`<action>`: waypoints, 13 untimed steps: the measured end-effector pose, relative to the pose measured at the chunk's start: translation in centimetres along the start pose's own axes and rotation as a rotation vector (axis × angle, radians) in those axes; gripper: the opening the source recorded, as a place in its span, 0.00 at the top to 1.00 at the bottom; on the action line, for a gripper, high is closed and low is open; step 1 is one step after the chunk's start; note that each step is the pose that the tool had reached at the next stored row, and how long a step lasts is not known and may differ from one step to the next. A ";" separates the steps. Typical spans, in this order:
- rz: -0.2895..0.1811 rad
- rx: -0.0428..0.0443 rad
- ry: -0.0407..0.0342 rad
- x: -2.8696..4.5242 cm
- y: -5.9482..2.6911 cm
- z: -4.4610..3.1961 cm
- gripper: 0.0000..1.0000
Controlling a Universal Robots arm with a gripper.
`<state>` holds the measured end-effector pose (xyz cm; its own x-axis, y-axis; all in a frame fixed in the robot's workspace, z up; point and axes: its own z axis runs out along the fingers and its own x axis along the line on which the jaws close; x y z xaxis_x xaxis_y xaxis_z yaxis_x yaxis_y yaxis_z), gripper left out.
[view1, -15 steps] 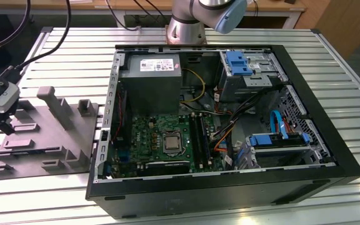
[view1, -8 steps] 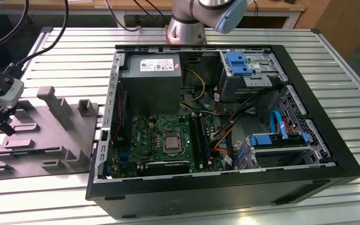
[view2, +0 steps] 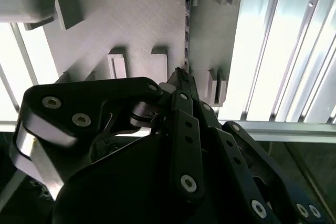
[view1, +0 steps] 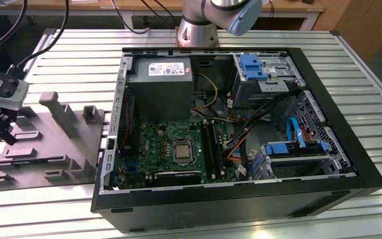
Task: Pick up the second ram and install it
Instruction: 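Pick up the second ram and move it above second insertion slot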
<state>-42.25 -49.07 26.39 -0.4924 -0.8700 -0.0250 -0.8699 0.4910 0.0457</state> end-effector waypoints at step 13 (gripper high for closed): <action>-0.236 -0.0060 0.0109 0.02 -0.03 0.60 0.90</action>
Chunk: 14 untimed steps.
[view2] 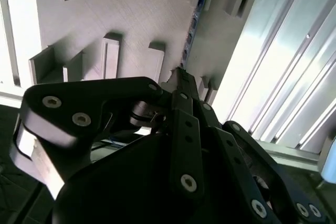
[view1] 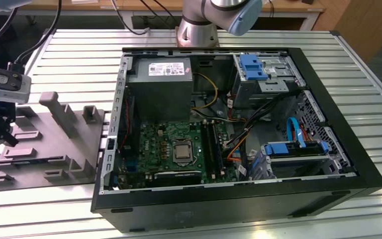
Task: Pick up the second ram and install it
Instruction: 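Pick up the second ram and move it above second insertion slot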
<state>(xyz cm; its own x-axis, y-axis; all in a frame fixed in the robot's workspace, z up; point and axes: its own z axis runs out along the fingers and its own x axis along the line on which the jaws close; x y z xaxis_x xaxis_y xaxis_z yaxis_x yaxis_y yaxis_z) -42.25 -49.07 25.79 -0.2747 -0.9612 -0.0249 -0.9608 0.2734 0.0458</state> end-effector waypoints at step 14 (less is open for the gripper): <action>-0.180 0.0064 0.0061 0.07 -0.04 0.73 0.90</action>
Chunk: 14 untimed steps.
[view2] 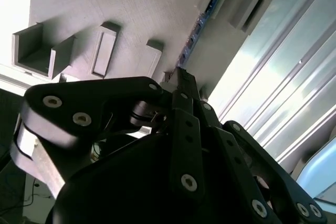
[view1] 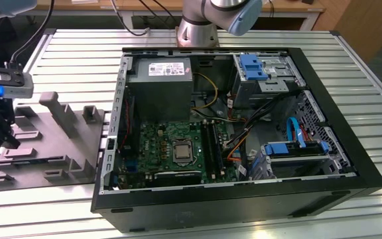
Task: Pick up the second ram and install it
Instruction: 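Pick up the second ram and move it above second insertion slot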
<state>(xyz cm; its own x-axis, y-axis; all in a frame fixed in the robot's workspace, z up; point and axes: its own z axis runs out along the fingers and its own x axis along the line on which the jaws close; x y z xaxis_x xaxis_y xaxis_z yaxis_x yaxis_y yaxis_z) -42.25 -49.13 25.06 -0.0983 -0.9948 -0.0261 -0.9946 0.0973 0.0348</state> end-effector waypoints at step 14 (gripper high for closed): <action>-0.004 0.0171 -0.0017 0.05 0.04 0.41 0.90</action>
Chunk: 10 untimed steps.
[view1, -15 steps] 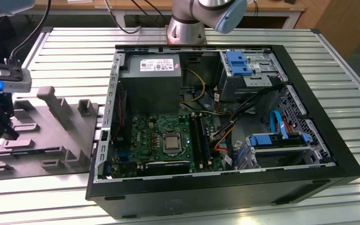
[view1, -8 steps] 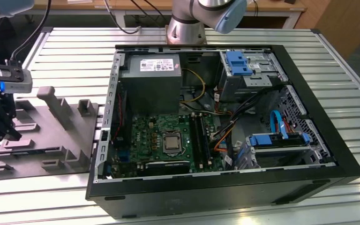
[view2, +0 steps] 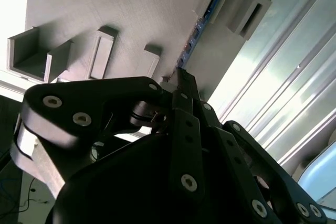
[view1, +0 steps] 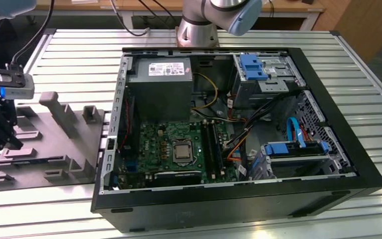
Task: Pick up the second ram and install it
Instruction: 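Pick up the second ram and move it above second insertion slot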
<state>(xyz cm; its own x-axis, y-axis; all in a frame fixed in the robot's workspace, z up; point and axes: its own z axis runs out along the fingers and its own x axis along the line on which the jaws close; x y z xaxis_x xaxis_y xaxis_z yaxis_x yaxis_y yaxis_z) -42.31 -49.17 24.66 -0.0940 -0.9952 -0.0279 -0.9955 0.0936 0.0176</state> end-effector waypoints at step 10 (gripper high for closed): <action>0.000 -0.0004 0.0003 0.32 -0.28 0.81 0.90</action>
<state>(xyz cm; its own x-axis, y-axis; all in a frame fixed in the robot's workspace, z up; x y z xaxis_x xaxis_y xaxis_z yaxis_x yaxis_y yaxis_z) -42.07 -49.48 23.83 -0.0938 -0.9952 -0.0276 -0.9955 0.0934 0.0179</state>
